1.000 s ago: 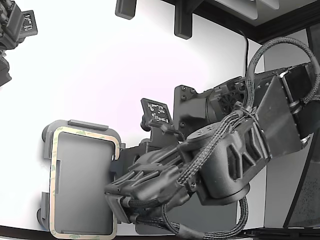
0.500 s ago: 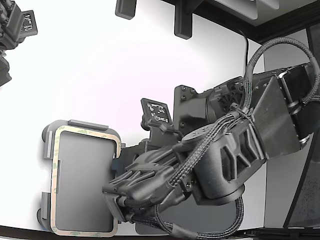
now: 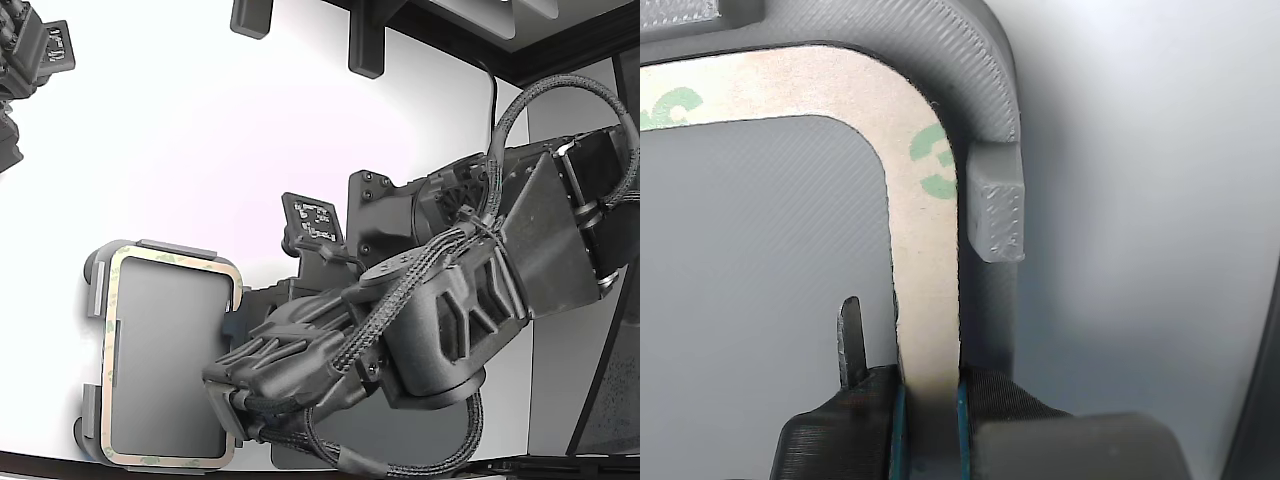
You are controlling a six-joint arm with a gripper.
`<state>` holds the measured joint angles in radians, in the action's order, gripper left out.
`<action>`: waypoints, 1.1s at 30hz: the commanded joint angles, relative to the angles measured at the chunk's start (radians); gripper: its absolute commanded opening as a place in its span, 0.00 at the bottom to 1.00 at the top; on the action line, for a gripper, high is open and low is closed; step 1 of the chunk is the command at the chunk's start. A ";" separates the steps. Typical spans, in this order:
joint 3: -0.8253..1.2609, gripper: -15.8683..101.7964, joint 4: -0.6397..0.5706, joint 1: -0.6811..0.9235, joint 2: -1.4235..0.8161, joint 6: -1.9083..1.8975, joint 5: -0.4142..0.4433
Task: Move top rectangular frame to the holder.
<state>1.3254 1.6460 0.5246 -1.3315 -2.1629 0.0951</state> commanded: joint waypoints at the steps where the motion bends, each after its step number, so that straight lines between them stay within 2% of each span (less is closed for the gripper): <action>1: -0.021 0.03 0.011 -0.017 -0.020 -0.002 -0.003; 6: -0.023 0.04 0.009 -0.017 -0.011 0.000 0.000; 7: -0.021 0.07 0.009 -0.018 -0.011 0.003 0.003; 8: -0.020 0.19 0.009 -0.018 -0.011 0.009 0.008; 9: -0.018 0.45 0.009 -0.018 -0.011 0.014 0.012; 10: -0.018 0.93 0.009 -0.018 -0.011 0.020 0.015; 12: -0.023 0.98 0.009 -0.018 -0.011 0.025 0.020; 19: -0.078 0.98 0.009 -0.014 -0.009 0.092 0.041; 21: -0.103 0.98 0.009 -0.008 -0.029 0.160 0.094; 23: -0.114 0.98 -0.006 -0.003 -0.081 0.276 0.184; 26: -0.046 0.98 -0.094 -0.011 -0.210 0.554 0.313; 28: 0.054 0.98 -0.179 -0.035 -0.319 0.775 0.365; 31: 0.252 0.98 -0.327 -0.098 -0.528 1.123 0.383; 33: 0.377 0.98 -0.423 -0.150 -0.669 1.339 0.367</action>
<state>1.5263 1.3637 0.4326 -1.7441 -1.3407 0.4725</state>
